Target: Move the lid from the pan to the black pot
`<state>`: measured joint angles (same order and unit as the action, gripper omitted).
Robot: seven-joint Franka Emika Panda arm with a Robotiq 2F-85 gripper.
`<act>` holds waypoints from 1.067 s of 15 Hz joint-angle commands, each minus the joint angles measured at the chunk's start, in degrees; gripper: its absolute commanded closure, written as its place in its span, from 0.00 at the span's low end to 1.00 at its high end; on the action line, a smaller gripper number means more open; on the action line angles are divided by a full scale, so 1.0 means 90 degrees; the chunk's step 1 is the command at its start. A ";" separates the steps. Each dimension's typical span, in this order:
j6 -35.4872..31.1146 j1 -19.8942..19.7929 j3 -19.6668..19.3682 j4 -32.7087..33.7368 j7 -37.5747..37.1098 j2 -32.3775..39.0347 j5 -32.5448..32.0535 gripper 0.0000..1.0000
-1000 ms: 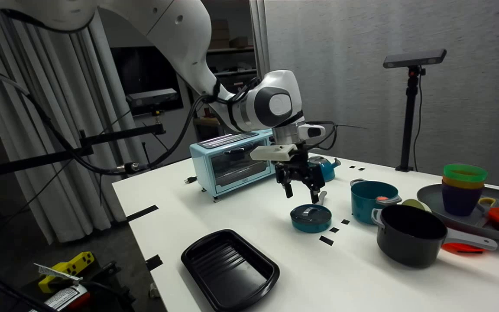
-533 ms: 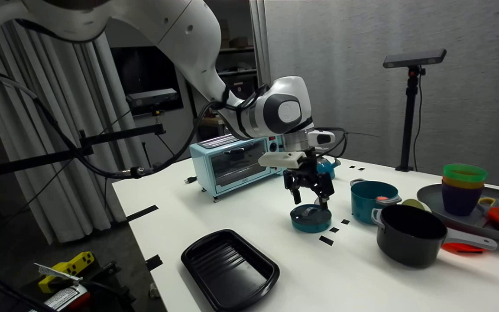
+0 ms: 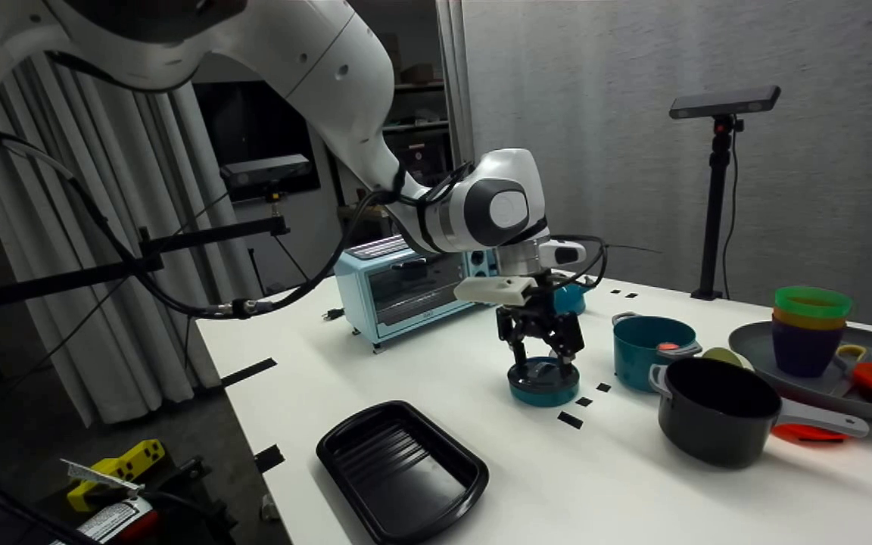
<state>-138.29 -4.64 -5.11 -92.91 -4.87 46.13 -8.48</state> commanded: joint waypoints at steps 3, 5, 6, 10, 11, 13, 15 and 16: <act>0.0142 0.0029 -0.0080 0.0276 0.0272 0.0143 0.0014 0.48; 0.0158 0.0022 -0.0101 0.0285 0.0295 0.0114 0.0010 0.63; 0.0158 0.0015 -0.0111 0.0293 0.0303 0.0096 0.0017 0.70; 0.0112 0.0011 -0.0140 0.0232 0.0262 -0.0012 0.0044 0.99; 0.0088 0.0012 -0.0139 0.0162 0.0243 -0.0088 0.0058 1.00; 0.0028 -0.0003 -0.0126 0.0005 0.0232 -0.0244 0.0087 0.96; -0.0005 0.0026 -0.0122 -0.0136 0.0170 -0.0407 0.0106 0.96; -0.0014 0.0066 -0.0111 -0.0202 0.0088 -0.0510 0.0131 0.96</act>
<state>-138.29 -4.68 -5.97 -91.77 -3.69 45.11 -8.45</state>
